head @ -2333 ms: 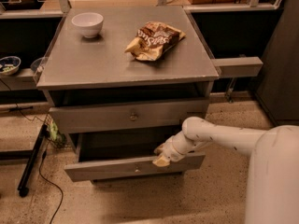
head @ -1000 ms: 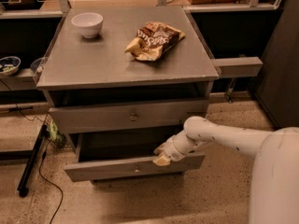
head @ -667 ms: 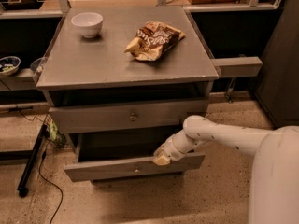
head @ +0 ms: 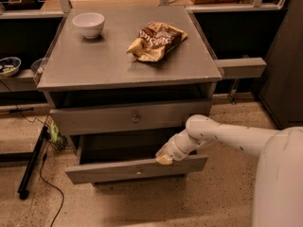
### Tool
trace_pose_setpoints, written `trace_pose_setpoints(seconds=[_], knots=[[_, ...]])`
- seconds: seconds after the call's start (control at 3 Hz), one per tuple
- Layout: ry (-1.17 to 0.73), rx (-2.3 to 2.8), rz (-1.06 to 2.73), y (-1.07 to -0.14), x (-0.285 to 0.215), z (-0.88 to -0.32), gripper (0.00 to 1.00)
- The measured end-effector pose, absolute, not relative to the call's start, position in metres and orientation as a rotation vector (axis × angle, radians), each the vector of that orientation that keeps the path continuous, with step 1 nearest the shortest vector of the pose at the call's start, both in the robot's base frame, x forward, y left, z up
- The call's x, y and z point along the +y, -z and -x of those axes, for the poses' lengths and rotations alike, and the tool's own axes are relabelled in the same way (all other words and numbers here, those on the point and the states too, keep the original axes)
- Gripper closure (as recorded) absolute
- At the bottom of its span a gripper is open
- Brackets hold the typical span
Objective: Open middle drawer
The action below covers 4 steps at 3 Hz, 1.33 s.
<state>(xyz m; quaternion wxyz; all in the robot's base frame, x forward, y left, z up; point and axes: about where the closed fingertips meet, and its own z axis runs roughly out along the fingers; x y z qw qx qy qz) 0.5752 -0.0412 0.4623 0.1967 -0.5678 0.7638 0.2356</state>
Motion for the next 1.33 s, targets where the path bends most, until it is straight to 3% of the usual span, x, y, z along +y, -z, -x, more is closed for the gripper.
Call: trace_pose_setpoints(seconds=[0.33,1.33], knots=[[-0.66,2.139,1.59,-0.4623,-0.0412,-0.5752,0.82],[-0.66,2.139,1.59,-0.4622,-0.0412,-0.5752,0.11]])
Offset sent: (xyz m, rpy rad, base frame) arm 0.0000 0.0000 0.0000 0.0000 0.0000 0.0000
